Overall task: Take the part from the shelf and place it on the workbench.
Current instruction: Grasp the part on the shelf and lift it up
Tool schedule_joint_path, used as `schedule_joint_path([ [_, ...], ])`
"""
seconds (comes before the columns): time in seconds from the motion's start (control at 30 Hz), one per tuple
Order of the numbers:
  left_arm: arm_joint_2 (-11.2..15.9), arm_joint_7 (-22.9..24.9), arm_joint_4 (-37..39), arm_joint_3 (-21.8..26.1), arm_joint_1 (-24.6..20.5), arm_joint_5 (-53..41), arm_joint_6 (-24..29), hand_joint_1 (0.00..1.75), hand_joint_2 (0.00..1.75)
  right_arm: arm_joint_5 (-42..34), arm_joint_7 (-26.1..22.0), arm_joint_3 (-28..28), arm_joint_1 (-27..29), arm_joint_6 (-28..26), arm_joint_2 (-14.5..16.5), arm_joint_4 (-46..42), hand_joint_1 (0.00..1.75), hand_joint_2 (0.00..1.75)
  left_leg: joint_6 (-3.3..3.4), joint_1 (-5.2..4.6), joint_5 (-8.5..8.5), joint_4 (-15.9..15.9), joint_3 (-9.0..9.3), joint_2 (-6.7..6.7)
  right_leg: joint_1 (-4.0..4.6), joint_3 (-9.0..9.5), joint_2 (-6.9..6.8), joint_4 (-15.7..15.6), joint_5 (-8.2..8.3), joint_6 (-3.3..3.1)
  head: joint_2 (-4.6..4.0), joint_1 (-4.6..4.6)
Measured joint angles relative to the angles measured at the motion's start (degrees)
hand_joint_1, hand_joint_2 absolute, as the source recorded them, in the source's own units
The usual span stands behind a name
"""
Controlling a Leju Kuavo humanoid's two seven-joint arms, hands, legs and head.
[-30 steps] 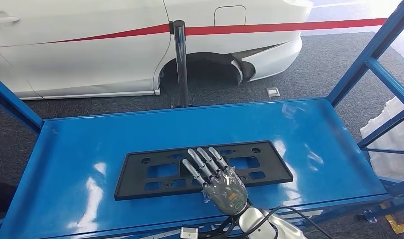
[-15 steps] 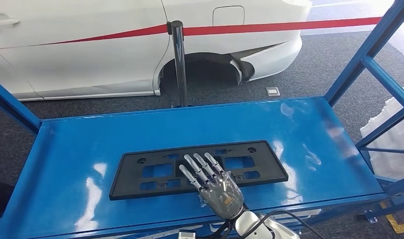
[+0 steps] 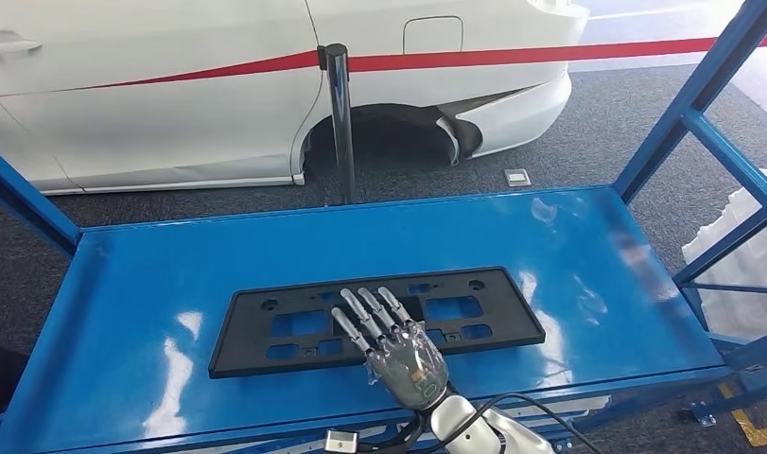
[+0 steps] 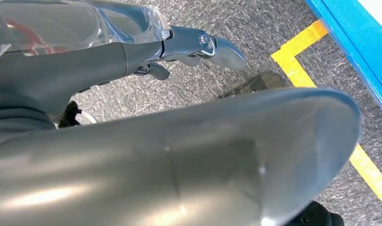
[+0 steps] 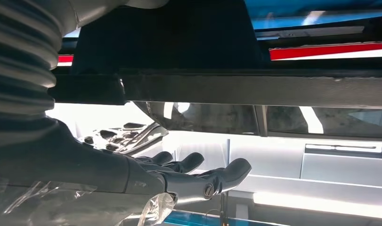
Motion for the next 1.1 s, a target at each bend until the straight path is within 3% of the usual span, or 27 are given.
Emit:
schedule_joint_path([
  [0.67, -0.3, 0.3, 0.0, -0.7, -0.4, -0.8, -0.7, 0.00, 0.00, -2.9, 0.4, 2.1, -4.9, 4.3, 4.7, 9.5, 0.00, 1.75, -0.06, 0.06, -0.04, -0.1, 0.81, 0.08, 0.06, 0.73, 0.07, 0.0, -0.04, -0.07, 0.01, 0.00],
  [0.7, -0.4, 0.3, 0.0, -0.8, -0.4, -0.9, -0.7, 0.00, 0.00, -3.3, 0.4, 2.2, -5.1, 4.4, 4.8, 9.9, 0.10, 1.75, -0.08, 0.06, -0.06, -0.1, 0.87, 0.09, 0.06, 0.78, 0.09, 0.0, -0.05, -0.07, 0.01, 0.00],
  [0.8, -0.5, 0.3, 0.0, -1.0, -0.4, -0.9, -0.9, 0.00, 0.00, -4.7, 0.4, 2.4, -5.7, 4.9, 5.3, 11.4, 1.40, 1.75, -0.14, 0.06, -0.12, -0.1, 1.05, 0.12, 0.07, 0.94, 0.13, 0.0, -0.08, -0.11, 0.00, 0.00],
  [0.83, -0.5, 0.3, 0.0, -1.0, -0.4, -0.8, -0.9, 0.00, 0.00, -5.3, 0.4, 2.4, -5.9, 5.1, 5.5, 12.0, 1.75, 1.75, -0.15, 0.07, -0.13, -0.1, 1.11, 0.12, 0.07, 0.99, 0.13, 0.0, -0.10, -0.13, 0.00, 0.00],
  [1.1, -0.6, 0.3, 0.0, -1.3, -0.3, -0.5, -0.9, 0.00, 0.00, -9.3, 0.3, 2.5, -6.9, 8.7, 6.4, 15.1, 1.75, 1.75, -0.18, 0.10, -0.15, -0.1, 1.35, 0.12, 0.11, 1.24, 0.13, 0.0, -0.18, -0.25, 0.00, 0.00],
])
